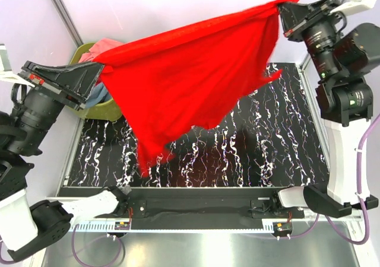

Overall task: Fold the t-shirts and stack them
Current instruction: Flatten the tshirt out

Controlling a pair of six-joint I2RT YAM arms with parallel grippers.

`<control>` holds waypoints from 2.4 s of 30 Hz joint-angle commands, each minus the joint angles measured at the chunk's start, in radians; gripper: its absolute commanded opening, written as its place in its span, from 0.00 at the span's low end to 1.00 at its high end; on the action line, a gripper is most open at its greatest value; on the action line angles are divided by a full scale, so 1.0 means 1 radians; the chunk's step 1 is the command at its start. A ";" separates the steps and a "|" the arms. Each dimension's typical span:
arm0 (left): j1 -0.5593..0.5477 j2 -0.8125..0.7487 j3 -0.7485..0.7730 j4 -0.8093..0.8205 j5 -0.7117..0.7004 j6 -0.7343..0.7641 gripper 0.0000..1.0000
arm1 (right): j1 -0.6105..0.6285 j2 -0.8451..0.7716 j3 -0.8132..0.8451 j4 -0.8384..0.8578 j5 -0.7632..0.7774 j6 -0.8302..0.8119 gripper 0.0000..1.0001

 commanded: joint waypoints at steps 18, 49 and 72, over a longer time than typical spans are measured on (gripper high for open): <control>-0.002 -0.024 0.188 0.093 -0.332 0.288 0.00 | 0.164 0.720 0.740 0.225 -0.187 0.405 0.00; -0.361 0.712 -0.741 0.567 0.503 -0.142 0.00 | -0.397 0.493 -0.677 -0.119 -0.284 -0.140 0.02; 0.223 0.258 -1.102 0.237 0.412 -0.097 0.61 | -0.397 0.630 -0.351 -0.521 0.209 -0.209 0.80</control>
